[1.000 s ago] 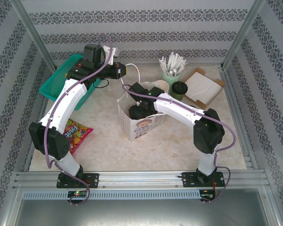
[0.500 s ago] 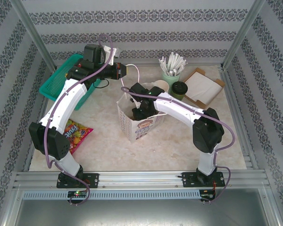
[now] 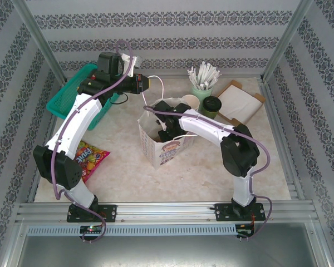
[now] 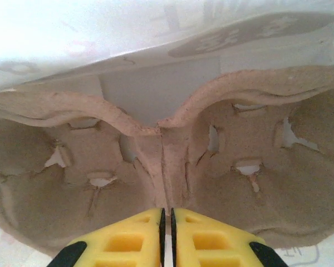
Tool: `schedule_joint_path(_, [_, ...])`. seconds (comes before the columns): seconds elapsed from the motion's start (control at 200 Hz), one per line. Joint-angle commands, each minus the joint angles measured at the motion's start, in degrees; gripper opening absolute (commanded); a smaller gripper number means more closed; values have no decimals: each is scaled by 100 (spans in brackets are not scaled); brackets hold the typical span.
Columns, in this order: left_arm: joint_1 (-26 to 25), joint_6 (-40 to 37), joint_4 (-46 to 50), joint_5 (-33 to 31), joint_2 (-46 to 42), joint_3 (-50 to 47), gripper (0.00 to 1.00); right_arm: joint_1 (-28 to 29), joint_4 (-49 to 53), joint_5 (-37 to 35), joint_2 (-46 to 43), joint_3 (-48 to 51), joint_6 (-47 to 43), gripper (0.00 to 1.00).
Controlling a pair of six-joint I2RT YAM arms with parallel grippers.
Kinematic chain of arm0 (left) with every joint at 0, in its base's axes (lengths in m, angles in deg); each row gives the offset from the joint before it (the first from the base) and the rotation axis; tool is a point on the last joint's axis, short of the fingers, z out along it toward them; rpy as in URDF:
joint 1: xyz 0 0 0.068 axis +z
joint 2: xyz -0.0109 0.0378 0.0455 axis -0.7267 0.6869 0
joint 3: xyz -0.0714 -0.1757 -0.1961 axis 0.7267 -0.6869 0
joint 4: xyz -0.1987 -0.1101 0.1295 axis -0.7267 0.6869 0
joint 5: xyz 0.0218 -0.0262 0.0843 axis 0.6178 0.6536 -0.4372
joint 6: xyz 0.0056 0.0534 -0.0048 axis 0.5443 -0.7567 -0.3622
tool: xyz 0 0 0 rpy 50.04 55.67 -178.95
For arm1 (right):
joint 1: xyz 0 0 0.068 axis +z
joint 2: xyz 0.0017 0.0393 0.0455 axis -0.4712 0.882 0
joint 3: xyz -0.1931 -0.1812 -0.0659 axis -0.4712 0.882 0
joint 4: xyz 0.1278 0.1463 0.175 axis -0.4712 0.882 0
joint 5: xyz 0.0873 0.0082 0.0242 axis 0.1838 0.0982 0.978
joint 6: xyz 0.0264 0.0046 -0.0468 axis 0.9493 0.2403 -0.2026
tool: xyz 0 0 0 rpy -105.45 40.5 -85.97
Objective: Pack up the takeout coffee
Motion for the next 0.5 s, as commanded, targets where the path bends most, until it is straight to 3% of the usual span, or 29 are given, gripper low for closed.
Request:
schedule_joint_path(0.0, [23, -115, 213, 26, -173, 130, 0, -37, 72, -208, 225, 137, -76, 15])
schedule_joint_path(0.495, [32, -112, 261, 210, -129, 186, 0, -4, 109, -1251, 565, 148, 293, 15])
